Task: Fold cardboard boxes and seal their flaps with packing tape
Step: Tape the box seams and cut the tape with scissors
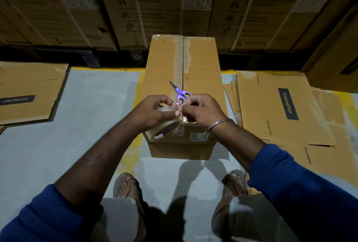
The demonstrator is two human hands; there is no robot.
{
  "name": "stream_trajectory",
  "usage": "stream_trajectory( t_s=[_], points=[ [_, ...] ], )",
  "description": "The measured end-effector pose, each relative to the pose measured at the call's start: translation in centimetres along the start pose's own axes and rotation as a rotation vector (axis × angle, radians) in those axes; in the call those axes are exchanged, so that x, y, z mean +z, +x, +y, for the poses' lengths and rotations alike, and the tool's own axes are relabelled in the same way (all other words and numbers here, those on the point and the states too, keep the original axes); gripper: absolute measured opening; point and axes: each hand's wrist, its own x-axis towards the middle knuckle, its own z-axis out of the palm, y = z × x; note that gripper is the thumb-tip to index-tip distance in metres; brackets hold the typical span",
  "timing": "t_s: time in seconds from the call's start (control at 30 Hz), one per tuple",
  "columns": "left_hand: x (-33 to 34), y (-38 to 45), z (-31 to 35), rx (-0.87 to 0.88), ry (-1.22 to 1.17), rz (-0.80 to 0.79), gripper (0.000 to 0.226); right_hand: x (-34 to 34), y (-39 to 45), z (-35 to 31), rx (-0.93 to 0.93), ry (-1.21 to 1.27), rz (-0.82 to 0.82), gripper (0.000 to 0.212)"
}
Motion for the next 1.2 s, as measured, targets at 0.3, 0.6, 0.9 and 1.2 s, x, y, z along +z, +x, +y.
stream_trajectory(
  t_s=[0.3,0.6,0.9,1.2],
  points=[
    [-3.1,-0.8,0.4,0.121,0.066,-0.195,0.014,-2.1,-0.4,-3.8,-0.211,0.153,0.236,0.018],
    [-4.5,-3.3,-1.5,-0.121,-0.104,-0.283,0.034,-2.7,1.1,-1.3,-0.146,0.025,0.064,0.015],
    [-5.1,-2.9,-1.5,-0.283,-0.180,-0.081,0.038,-0.5,5.9,2.0,0.027,-0.054,0.190,0.016],
    [-6.4,-3.4,-1.9,-0.263,-0.142,0.022,0.039,2.6,7.5,6.1,0.006,-0.768,0.307,0.030]
  ],
)
